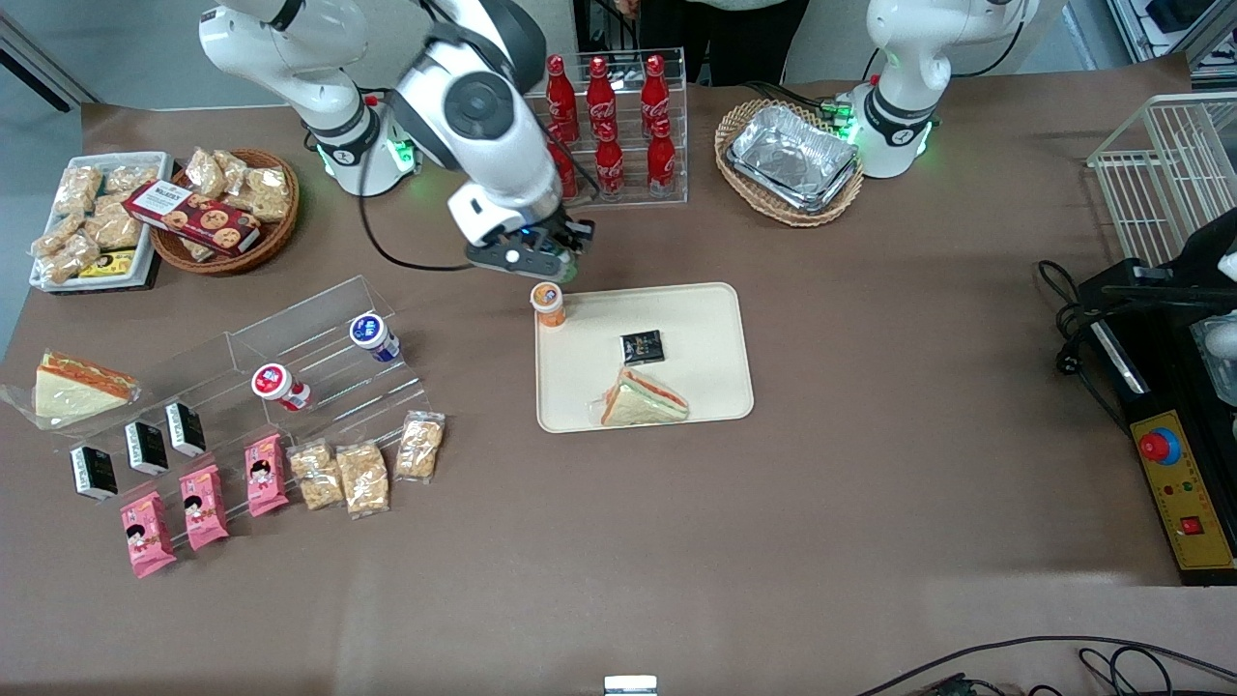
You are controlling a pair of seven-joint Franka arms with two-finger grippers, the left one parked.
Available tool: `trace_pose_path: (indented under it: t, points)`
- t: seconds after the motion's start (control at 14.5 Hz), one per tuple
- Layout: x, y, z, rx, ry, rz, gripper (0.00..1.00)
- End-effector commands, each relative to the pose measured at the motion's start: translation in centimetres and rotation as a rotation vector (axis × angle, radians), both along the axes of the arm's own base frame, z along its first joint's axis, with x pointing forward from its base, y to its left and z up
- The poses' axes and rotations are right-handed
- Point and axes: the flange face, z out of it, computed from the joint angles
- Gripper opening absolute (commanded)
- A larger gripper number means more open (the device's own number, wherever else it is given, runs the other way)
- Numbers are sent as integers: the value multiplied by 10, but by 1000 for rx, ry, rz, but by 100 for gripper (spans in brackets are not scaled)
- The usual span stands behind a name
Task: Place green gum on tray
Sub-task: 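Lower the green gum bottle onto the tray beside the orange bottle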
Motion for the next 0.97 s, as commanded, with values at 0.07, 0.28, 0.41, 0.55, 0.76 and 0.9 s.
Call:
trace_pose_path:
  t: [0.07,0.28,0.41,0.55,0.76,0.9]
  points:
    - [7,37,-71,-6,-16,-35,17]
    - [-1,52,-126,-39,-39,-44,16]
    - [5,50,-159,-35,-48,-37,16]
    - [14,44,-176,-28,-63,-36,17]
    - [23,36,-195,-31,-84,-25,17]
    - [22,34,-198,-34,-89,-17,21]
